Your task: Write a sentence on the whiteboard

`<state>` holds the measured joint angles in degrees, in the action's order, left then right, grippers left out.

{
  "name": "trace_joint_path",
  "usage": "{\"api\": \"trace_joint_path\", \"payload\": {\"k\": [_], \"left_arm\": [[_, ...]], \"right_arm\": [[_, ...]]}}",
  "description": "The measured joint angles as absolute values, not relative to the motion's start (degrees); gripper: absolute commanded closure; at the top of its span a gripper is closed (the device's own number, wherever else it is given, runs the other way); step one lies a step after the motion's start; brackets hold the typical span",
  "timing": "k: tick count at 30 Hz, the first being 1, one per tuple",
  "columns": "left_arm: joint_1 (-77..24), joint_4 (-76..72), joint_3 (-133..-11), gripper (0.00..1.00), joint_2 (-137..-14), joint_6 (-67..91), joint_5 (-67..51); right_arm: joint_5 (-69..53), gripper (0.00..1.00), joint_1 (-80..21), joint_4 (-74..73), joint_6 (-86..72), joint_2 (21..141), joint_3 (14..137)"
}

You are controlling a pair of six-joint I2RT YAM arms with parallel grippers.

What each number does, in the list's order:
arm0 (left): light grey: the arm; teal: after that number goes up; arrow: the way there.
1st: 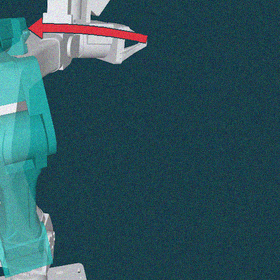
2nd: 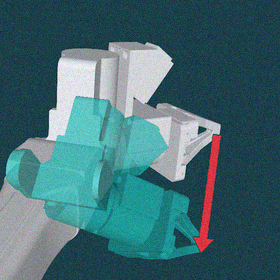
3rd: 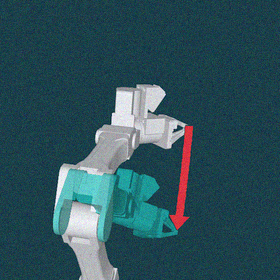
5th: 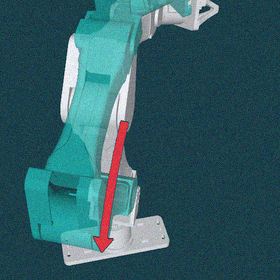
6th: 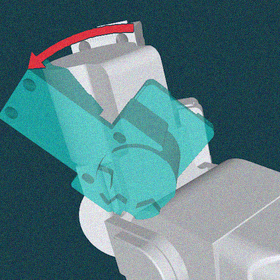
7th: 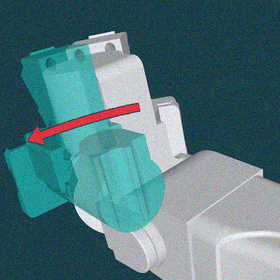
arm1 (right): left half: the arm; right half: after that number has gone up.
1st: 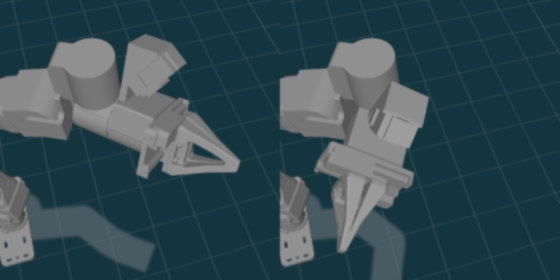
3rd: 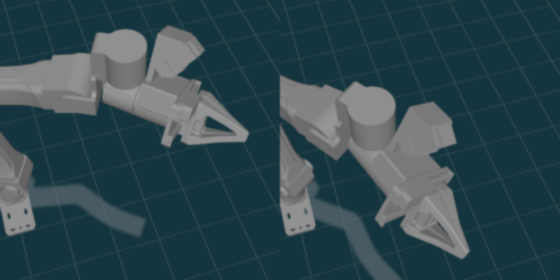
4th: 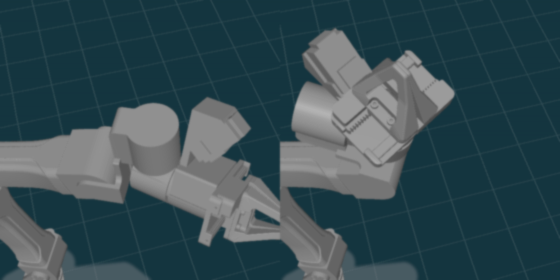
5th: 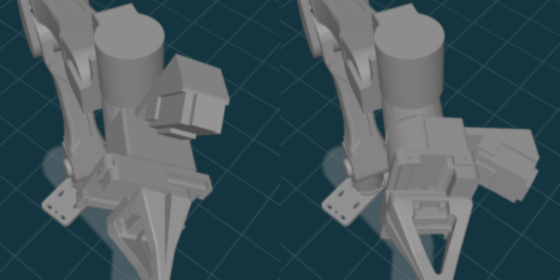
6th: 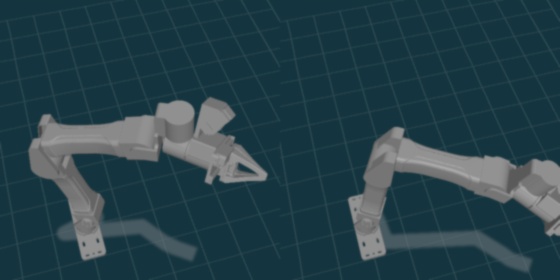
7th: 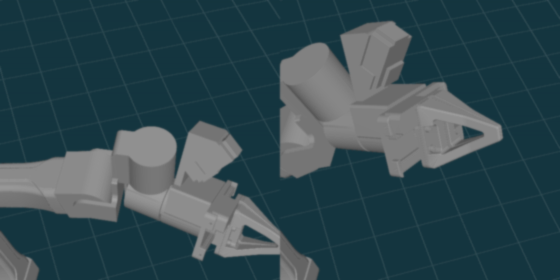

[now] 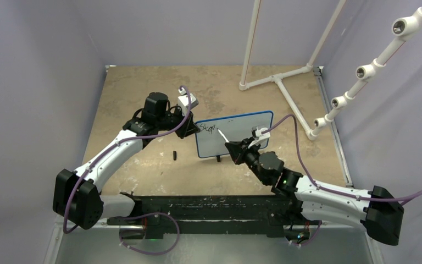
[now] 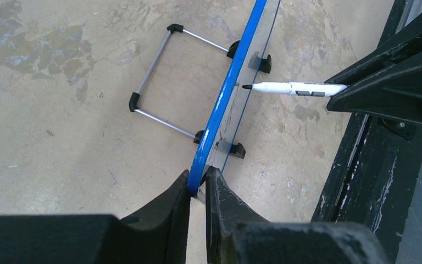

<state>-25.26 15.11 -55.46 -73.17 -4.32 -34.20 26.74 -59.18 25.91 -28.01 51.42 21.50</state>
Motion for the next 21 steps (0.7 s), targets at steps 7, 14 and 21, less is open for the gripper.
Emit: {"api": "trace_joint_path", "payload": {"k": [7,14,21], "left_arm": [[-25.26,15.11,-55.46,1.0,-73.17,-4.32,-34.24],[-25.26,15.09,-55.46,1.0,-73.17,-4.32,-34.2],[-25.26,15.09,-55.46,1.0,-73.14,-4.32,-34.15]], "right_arm": [[27.83,1.0,-59.18,25.67,-28.01,51.44,21.5],[28.25,1.0,-59.2,25.56,-28.01,52.12,21.58],[29.08,1.0,-59.24,25.17,-27.99,51.77,21.63]]}}
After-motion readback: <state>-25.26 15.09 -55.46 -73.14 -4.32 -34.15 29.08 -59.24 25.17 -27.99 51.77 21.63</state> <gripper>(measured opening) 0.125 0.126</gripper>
